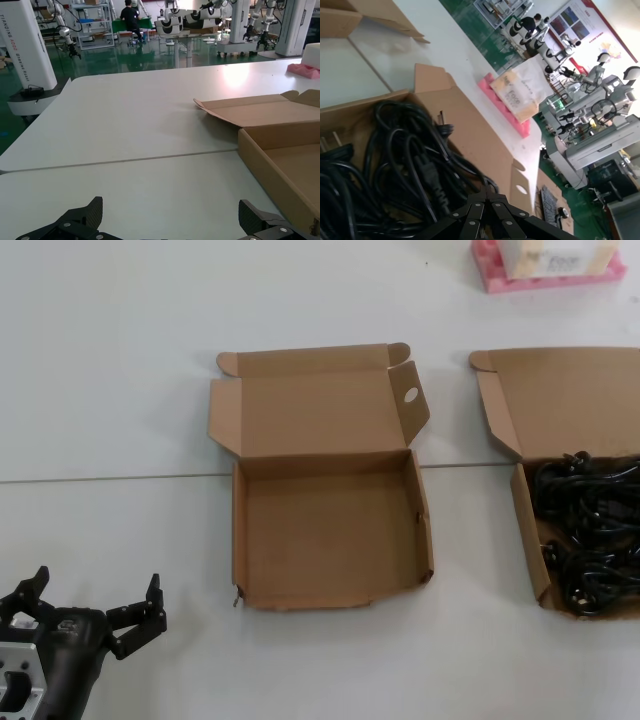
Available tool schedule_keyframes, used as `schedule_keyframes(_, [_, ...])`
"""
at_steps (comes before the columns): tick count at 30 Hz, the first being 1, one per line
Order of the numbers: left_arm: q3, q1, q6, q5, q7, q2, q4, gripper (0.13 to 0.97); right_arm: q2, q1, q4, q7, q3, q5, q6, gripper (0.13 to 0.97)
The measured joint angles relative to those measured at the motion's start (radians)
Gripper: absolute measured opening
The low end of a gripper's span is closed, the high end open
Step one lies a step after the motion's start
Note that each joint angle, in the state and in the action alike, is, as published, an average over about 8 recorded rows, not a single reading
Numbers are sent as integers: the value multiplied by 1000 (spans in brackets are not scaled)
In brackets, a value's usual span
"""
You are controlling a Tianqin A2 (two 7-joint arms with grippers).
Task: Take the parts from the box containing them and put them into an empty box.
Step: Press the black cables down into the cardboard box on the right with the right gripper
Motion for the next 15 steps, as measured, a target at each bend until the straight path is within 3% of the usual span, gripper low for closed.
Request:
schedule_keyframes(8, [0, 0, 0, 0, 0, 0, 0, 966, 8, -34, 70, 0, 67, 52, -42, 151])
schedule_keyframes(15, [0, 0, 0, 0, 0, 0, 0, 966, -110, -26, 114, 0, 229, 177, -148, 151])
